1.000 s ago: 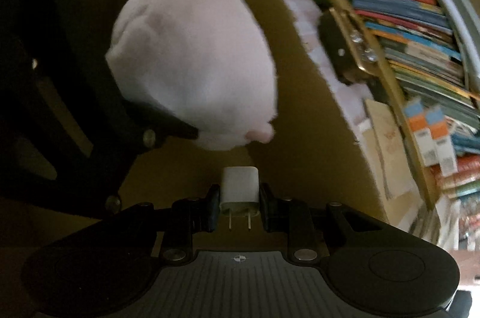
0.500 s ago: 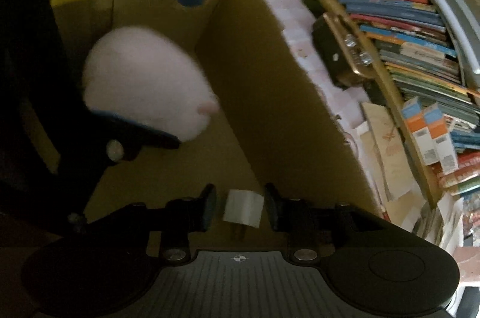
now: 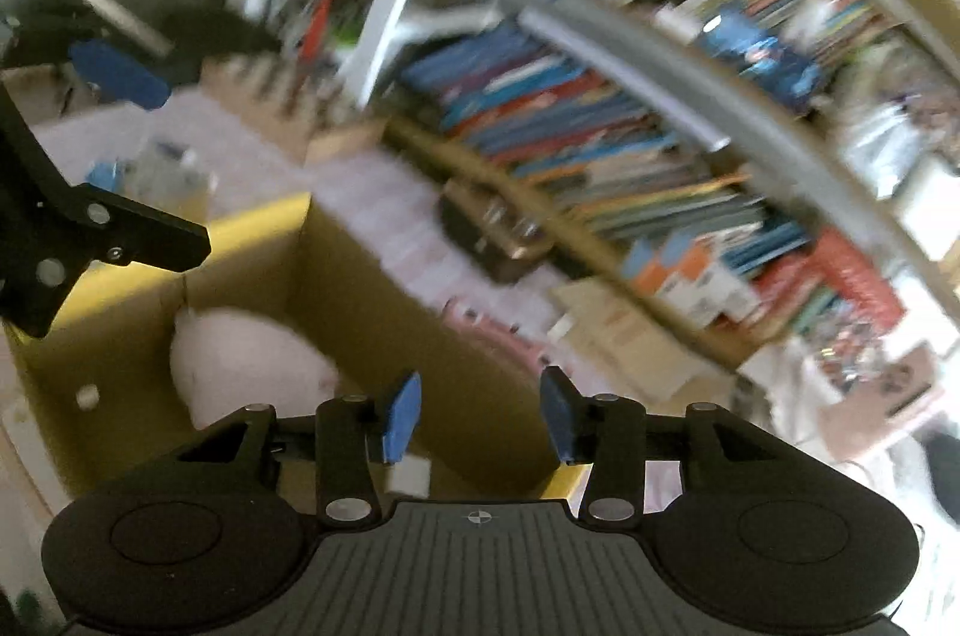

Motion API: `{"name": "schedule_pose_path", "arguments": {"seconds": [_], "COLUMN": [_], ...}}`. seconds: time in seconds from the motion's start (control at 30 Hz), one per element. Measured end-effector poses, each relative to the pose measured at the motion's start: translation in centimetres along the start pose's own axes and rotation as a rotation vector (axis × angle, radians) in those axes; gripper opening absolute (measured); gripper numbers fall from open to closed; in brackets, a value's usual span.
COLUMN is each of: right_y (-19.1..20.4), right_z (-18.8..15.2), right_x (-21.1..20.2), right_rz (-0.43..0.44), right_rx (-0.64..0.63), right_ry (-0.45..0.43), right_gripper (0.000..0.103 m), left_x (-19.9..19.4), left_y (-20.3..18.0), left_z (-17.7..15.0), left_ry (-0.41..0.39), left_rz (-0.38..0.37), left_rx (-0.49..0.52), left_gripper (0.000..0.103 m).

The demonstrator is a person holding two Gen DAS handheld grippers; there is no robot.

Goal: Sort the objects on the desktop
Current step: 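Release the pig from the left tool while the right tool drops the charger into the box, then withdraw both tools from the box back toward the remaining objects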

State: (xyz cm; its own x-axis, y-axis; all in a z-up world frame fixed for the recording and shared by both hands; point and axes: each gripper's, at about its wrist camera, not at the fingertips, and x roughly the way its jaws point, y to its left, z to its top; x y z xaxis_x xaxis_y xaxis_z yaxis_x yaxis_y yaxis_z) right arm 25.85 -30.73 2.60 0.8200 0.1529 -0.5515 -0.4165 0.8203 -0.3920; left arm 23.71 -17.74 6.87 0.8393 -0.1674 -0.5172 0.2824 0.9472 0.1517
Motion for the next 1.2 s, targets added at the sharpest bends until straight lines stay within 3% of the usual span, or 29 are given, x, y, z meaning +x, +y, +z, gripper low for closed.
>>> {"name": "schedule_pose_path", "arguments": {"seconds": [0.2, 0.6, 0.9, 1.2], "right_y": [1.0, 3.5, 7.6, 11.9], "right_z": [-0.2, -1.2, -2.4, -4.5], "right_x": [-3.9, -7.5, -10.0, -12.1], "right_rz": [-0.084, -0.188, -0.258, -0.344], "right_rx": [0.125, 0.375, 0.467, 0.662], "right_ry": [-0.043, -0.015, 0.023, 0.063], "right_gripper": [0.044, 0.044, 0.044, 0.044], "left_x": [-3.3, -7.1, -10.1, -13.3], "left_y": [1.5, 3.5, 5.7, 8.2], "left_z": [-0.3, -4.4, -7.5, -11.4], "left_ry": [-0.092, -0.099, -0.124, -0.157], "left_rz": [0.023, -0.030, -0.048, 0.014], "left_rx": [-0.072, -0.077, -0.070, -0.139], "left_gripper": [0.098, 0.099, 0.101, 0.103]}}
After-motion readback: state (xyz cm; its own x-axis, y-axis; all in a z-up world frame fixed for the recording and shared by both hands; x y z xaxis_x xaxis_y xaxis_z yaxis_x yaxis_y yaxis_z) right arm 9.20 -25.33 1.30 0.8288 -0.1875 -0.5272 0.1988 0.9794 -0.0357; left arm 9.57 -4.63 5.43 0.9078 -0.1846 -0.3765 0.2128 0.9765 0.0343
